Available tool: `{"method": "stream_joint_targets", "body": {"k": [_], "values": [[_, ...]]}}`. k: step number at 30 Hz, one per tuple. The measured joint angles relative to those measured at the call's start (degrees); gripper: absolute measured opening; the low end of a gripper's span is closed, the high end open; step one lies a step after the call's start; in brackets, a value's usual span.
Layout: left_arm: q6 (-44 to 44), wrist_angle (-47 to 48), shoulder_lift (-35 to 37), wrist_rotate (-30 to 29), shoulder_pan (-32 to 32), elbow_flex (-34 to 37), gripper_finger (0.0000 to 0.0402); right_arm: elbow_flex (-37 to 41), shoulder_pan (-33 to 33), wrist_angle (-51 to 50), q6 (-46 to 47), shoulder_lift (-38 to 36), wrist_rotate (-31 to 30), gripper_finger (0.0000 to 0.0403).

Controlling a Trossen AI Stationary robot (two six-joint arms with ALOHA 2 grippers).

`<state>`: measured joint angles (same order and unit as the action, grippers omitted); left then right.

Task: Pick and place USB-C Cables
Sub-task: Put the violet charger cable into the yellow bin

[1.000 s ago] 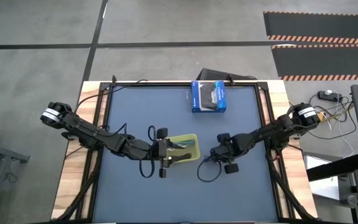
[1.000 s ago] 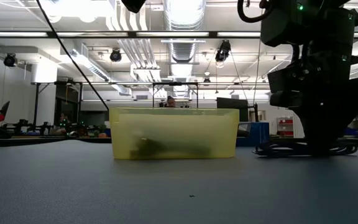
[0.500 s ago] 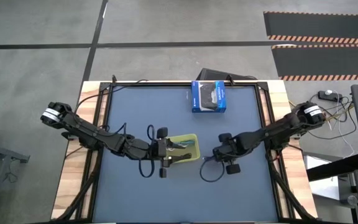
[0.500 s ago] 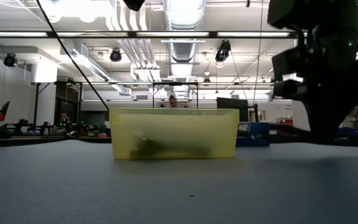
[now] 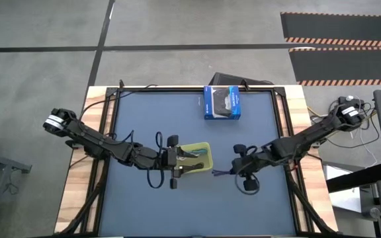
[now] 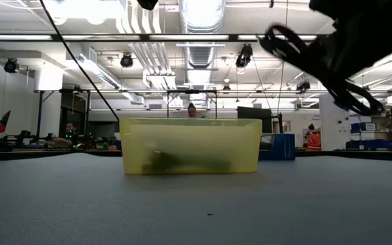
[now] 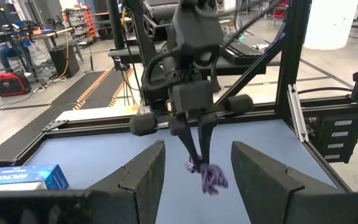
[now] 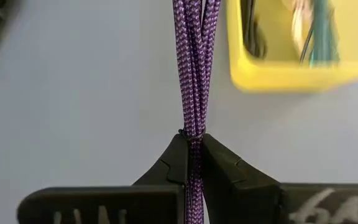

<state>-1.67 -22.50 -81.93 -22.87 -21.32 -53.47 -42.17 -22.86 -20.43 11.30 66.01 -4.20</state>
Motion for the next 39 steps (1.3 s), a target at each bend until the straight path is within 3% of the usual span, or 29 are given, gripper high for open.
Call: {"method": "stream_joint_targets", "body": {"k": [8, 13, 17, 25, 39], "values": [[-0.18, -2.33, -0.02, 0.02, 0.00, 0.11, 0.0169, 8.43, -0.24, 26.23, -7.08, -2.90, -2.52, 0.0013], [-0.20, -3.61, -0.47, 0.02, 0.00, 0.11, 0.0169, 12.48, 0.16, 46.39, -12.45, -0.91, -3.43, 0.0013], [-0.37, -6.77, -1.85, 0.04, 0.00, 0.13, 0.0169, 13.72, 0.94, 56.62, -14.52, 0.85, -3.44, 0.0013], [-0.72, -13.82, -5.65, 0.03, 0.12, 0.13, 0.0169, 13.59, 2.31, 66.67, -15.20, 3.18, -3.48, 0.0013], [-0.70, -29.87, -13.41, 0.09, 1.11, 0.07, 0.0169, 13.62, 3.39, 70.19, -15.45, 3.44, -3.44, 0.0013]]}}
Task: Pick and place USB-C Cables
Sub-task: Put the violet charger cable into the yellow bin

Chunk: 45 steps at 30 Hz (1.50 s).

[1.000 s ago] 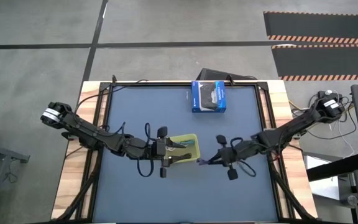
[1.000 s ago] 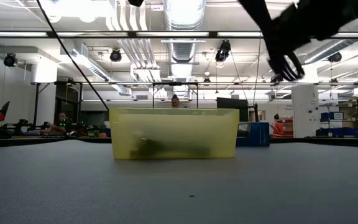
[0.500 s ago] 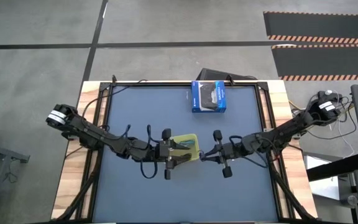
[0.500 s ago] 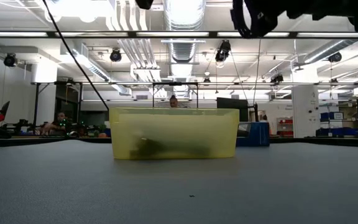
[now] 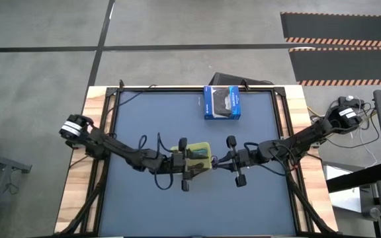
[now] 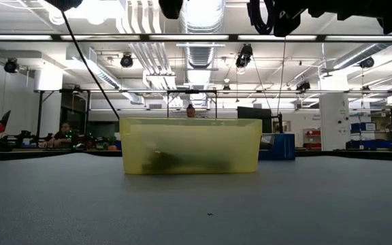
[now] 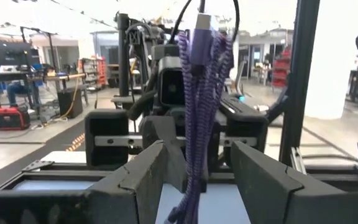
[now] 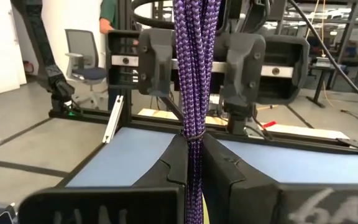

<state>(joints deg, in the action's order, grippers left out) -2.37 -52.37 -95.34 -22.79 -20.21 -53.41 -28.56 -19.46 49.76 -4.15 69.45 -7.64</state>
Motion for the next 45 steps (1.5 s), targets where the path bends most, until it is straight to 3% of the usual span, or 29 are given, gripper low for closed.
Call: {"method": "stream_joint_targets", "body": {"k": [9, 23, 28, 37, 45], "values": [[0.04, -7.66, -5.70, 0.31, 0.52, -2.52, 0.0169, 0.07, 0.02, 0.22, -0.39, 0.00, -0.60, 0.0013], [0.20, -7.62, -10.28, 1.29, 1.09, -6.77, 0.0166, 0.09, 0.02, 0.05, -0.97, 0.00, -1.42, 0.0013], [0.17, -7.59, -10.28, 1.27, 1.14, -6.58, 0.0132, 0.09, 0.02, 0.03, -1.02, 0.00, -1.41, 0.0013], [0.11, -7.66, -10.26, 1.16, 1.51, -6.25, 0.0023, 0.09, -0.02, -0.09, -1.31, 0.00, -1.16, 0.0017], [0.15, -7.62, -10.26, 1.14, 1.53, -6.25, 0.0022, 0.09, -0.02, -0.04, -1.19, 0.00, -1.36, 0.0053]]}}
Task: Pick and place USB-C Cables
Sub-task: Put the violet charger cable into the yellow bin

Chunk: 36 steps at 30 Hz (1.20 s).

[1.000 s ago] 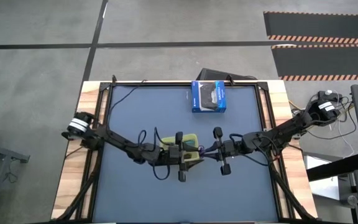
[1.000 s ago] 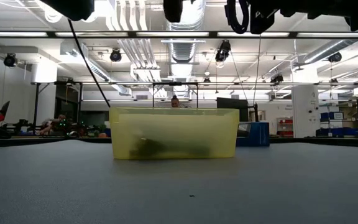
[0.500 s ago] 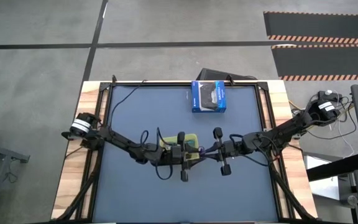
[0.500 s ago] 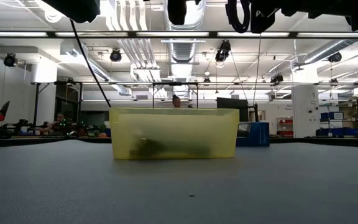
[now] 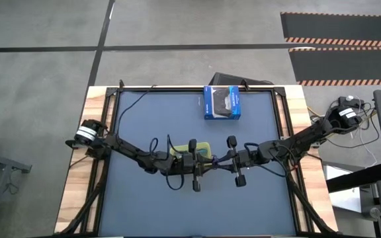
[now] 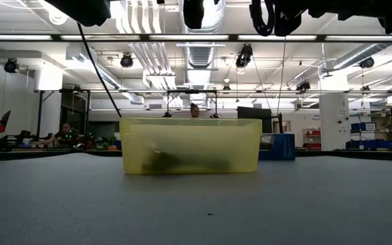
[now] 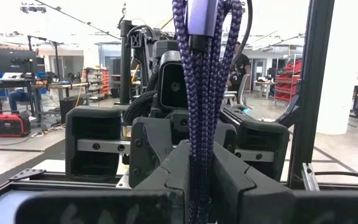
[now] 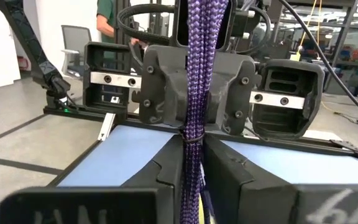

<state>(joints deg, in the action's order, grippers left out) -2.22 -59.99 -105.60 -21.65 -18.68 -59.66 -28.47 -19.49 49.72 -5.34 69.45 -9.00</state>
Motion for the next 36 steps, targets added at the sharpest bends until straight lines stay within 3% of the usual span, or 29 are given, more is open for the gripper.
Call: {"method": "stream_joint_targets", "body": {"k": [11, 18, 28, 36], "values": [[0.36, 1.87, 0.30, 0.20, -0.04, 0.04, 0.0024, 0.00, 0.04, -0.79, 0.37, -0.66, -0.41, 0.0145], [2.83, 13.92, 4.21, -1.19, -0.01, -0.44, 0.0021, 0.00, 0.04, -10.80, 2.38, -6.76, -1.97, 0.0175], [16.29, 42.57, 11.47, -1.55, 2.04, -2.08, 0.0017, 0.00, 0.04, -25.92, 3.79, -17.80, -7.76, 0.0159], [27.87, 77.67, 11.73, -1.05, 3.94, -14.82, 0.0016, 0.00, 0.02, -31.17, 3.70, -22.37, -7.76, 0.0139]]}}
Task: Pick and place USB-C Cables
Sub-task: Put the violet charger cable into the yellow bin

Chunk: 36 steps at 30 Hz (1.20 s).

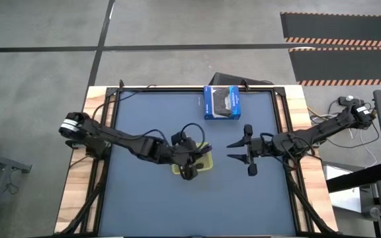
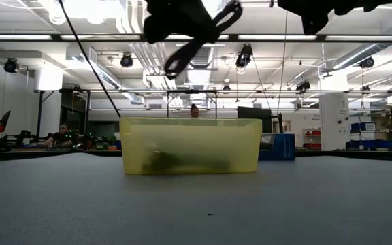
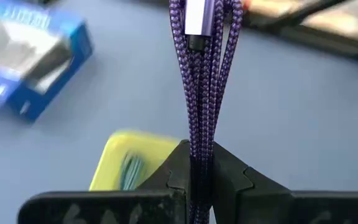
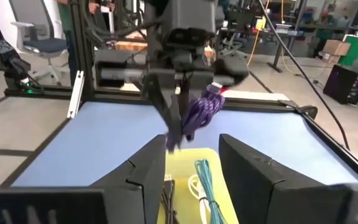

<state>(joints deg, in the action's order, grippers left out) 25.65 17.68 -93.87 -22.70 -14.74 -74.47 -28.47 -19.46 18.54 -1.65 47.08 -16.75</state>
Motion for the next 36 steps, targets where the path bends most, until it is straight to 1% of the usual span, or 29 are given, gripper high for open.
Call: {"method": "stream_joint_targets", "body": {"k": [3, 4, 8, 11, 14, 19, 22, 24, 28, 30, 33, 36], "values": [[3.75, 12.87, -1.03, 2.28, 0.75, -5.33, 0.0016, -0.43, 0.00, -1.85, -0.50, -1.19, 0.00, 0.0133], [4.34, 15.64, -1.39, 3.74, 1.11, -6.75, 0.0016, -0.70, 0.00, -2.77, -0.55, -1.64, 0.00, 0.0131], [6.86, 21.92, -2.16, 11.28, 2.74, -10.51, 0.0016, -2.70, 0.00, -7.58, -0.57, -2.91, 0.00, 0.0124], [7.57, 24.37, -3.02, 17.71, 4.07, -11.32, 0.0015, -4.04, 0.00, -11.00, -0.57, -3.44, 0.00, 0.0120], [8.74, 24.93, -3.40, 23.54, 5.46, -11.41, 0.0015, -4.80, 0.00, -13.64, -0.55, -3.64, 0.00, 0.0116], [10.03, 26.54, -4.88, 27.56, 7.74, -11.75, 0.0015, -5.94, 0.00, -16.96, -0.55, -3.83, 0.00, 0.0110], [9.32, 26.45, -6.28, 29.19, 9.10, -13.48, 0.0015, -6.09, 0.00, -18.25, -1.13, -4.43, 0.00, 0.0107], [8.25, 26.99, -7.68, 30.65, 9.89, -15.30, 0.0015, -6.16, 0.00, -18.47, -1.39, -4.80, 0.00, 0.0106], [5.93, 27.40, -11.79, 35.70, 11.03, -19.81, 0.0015, -6.16, 0.00, -19.17, -1.84, -5.19, 0.00, 0.0102], [4.78, 28.13, -13.65, 36.08, 11.05, -22.80, 0.0015, -6.14, 0.00, -19.40, -2.43, -5.30, 0.00, 0.0100], [1.58, 32.84, -15.83, 35.61, 11.00, -26.28, 0.0015, -6.10, 0.00, -20.35, -2.43, -5.41, 0.00, 0.0097], [-1.04, 35.78, -17.08, 30.89, 10.94, -26.97, 0.0015, -6.08, 0.00, -21.03, -2.12, -5.38, 0.00, 0.0093]]}}
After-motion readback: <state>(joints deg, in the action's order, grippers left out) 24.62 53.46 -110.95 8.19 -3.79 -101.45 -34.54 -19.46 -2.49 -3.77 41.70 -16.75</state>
